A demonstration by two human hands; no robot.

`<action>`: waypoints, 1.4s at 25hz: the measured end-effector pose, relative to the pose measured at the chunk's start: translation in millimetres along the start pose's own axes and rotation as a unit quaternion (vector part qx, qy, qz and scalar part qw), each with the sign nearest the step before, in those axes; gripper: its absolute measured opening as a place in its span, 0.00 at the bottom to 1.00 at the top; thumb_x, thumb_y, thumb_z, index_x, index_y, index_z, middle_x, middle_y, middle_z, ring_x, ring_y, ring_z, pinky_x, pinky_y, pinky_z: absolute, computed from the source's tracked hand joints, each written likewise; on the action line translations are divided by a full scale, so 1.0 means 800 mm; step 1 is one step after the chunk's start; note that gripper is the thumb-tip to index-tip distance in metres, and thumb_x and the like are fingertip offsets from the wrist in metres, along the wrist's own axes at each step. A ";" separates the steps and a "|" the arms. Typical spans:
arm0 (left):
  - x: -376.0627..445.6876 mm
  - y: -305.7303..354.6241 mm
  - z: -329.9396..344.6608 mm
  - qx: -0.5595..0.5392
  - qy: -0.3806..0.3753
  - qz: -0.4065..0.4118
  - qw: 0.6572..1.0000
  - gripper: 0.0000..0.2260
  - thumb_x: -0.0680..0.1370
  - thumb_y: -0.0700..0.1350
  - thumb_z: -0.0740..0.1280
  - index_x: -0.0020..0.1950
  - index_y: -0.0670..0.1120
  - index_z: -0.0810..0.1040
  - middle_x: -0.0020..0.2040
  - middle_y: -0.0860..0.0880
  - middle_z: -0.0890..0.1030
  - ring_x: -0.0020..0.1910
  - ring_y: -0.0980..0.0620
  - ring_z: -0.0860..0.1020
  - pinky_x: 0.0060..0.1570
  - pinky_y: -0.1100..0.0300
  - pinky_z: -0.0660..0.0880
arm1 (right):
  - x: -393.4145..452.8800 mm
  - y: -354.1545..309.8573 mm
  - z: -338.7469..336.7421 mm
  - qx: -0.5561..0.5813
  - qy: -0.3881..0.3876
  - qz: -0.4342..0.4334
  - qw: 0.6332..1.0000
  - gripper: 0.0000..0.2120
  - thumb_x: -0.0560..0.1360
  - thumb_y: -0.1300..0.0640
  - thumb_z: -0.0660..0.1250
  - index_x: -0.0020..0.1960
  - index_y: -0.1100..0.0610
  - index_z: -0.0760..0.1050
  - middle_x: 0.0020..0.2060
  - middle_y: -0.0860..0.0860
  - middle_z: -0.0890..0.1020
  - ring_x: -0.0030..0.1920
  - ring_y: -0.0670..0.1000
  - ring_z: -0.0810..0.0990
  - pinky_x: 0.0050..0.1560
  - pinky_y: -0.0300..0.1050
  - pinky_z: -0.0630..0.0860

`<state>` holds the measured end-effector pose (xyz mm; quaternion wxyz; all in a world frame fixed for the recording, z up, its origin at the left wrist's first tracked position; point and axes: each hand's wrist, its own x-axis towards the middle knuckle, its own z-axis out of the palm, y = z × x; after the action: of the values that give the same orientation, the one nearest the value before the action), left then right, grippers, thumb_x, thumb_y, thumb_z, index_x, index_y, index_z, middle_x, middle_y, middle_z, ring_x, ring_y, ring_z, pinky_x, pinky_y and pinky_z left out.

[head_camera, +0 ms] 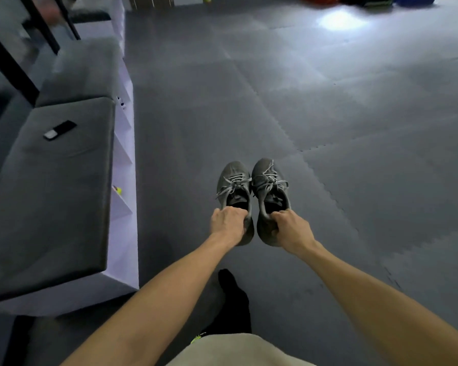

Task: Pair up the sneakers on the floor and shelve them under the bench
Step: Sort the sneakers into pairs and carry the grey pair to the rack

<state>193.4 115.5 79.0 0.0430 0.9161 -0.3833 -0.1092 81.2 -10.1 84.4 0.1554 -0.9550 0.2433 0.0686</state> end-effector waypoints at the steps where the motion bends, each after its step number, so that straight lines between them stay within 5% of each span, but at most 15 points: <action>1: 0.041 -0.009 -0.004 -0.010 0.011 -0.009 1.000 0.08 0.75 0.42 0.69 0.40 0.53 0.72 0.46 0.48 0.81 0.50 0.46 0.78 0.47 0.56 0.65 | 0.044 0.003 -0.005 -0.005 -0.001 -0.004 1.000 0.13 0.73 0.62 0.65 0.56 0.56 0.77 0.52 0.54 0.80 0.56 0.57 0.77 0.47 0.51 0.76; 10: 0.303 -0.142 -0.074 -0.041 0.008 -0.094 0.995 0.06 0.75 0.41 0.68 0.43 0.51 0.76 0.45 0.48 0.81 0.50 0.46 0.78 0.48 0.56 0.66 | 0.368 -0.062 -0.075 -0.049 -0.051 -0.077 0.995 0.11 0.73 0.61 0.66 0.55 0.57 0.75 0.53 0.55 0.78 0.54 0.58 0.78 0.44 0.49 0.73; 17: 0.381 -0.263 -0.100 -0.070 0.018 -0.290 0.954 0.04 0.75 0.40 0.67 0.44 0.50 0.77 0.46 0.46 0.81 0.51 0.44 0.77 0.53 0.54 0.67 | 0.567 -0.159 -0.076 -0.098 -0.118 -0.239 0.959 0.08 0.74 0.61 0.67 0.53 0.57 0.74 0.52 0.56 0.77 0.52 0.60 0.78 0.44 0.50 0.74; 21: 0.405 -0.305 -0.098 -0.107 0.044 -0.423 0.899 0.05 0.76 0.41 0.66 0.48 0.50 0.79 0.49 0.45 0.81 0.53 0.43 0.77 0.53 0.53 0.69 | 0.659 -0.223 -0.063 -0.117 -0.143 -0.367 0.912 0.06 0.73 0.64 0.64 0.50 0.57 0.74 0.50 0.56 0.77 0.48 0.60 0.78 0.40 0.48 0.71; 28: 0.405 -0.302 -0.100 -0.176 0.106 -0.666 0.717 0.06 0.76 0.44 0.65 0.49 0.52 0.81 0.48 0.44 0.81 0.49 0.41 0.77 0.43 0.56 0.68 | 0.718 -0.326 -0.040 -0.153 -0.203 -0.606 0.754 0.07 0.73 0.60 0.63 0.50 0.57 0.75 0.49 0.55 0.77 0.49 0.61 0.78 0.39 0.48 0.68; 35: 0.361 -0.266 -0.090 -0.177 0.130 -0.755 0.618 0.03 0.76 0.43 0.67 0.45 0.50 0.79 0.47 0.45 0.80 0.49 0.42 0.77 0.41 0.57 0.65 | 0.682 -0.344 -0.011 -0.170 -0.214 -0.710 0.649 0.09 0.75 0.58 0.64 0.54 0.56 0.75 0.52 0.55 0.77 0.51 0.60 0.79 0.45 0.50 0.75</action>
<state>554.6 59.3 65.8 0.1559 0.8622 0.4794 -0.0490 691.4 -25.4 52.9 0.0391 -0.8040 -0.5654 0.1800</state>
